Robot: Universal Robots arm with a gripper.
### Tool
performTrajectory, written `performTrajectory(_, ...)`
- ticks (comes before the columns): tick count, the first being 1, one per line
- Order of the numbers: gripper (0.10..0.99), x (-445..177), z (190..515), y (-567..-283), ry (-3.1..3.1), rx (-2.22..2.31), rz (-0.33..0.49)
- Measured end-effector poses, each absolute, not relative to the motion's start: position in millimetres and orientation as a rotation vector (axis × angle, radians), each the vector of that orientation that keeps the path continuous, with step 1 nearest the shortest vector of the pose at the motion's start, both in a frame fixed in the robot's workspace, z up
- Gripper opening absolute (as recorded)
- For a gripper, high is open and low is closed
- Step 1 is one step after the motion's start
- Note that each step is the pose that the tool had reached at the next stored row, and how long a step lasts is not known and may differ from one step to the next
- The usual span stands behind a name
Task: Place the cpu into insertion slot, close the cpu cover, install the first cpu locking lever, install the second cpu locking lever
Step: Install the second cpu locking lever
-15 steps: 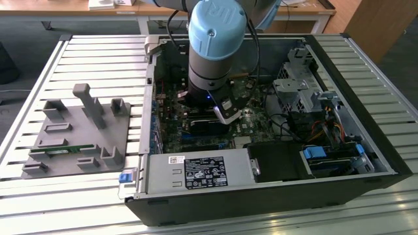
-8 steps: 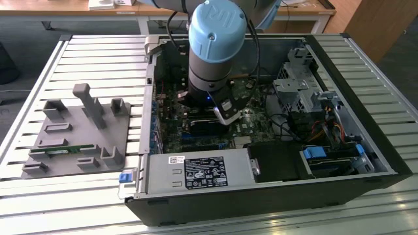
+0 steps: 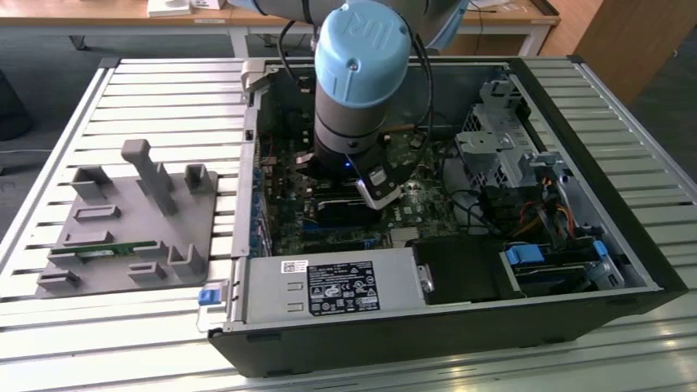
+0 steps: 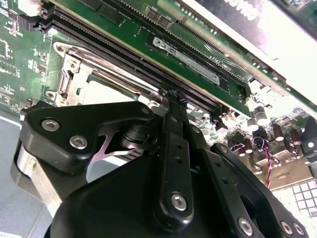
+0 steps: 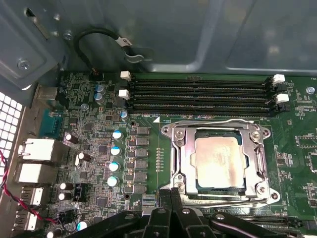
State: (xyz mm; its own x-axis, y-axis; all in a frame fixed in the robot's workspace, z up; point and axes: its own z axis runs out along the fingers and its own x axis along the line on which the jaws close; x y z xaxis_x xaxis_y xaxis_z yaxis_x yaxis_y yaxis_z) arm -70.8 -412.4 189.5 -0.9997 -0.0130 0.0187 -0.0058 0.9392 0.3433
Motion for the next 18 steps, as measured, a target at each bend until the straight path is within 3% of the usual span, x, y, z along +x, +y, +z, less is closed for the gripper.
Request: performTrajectory(18, 0.106, -71.0, 189.9, -412.3, -3.072, 0.015, -0.554)
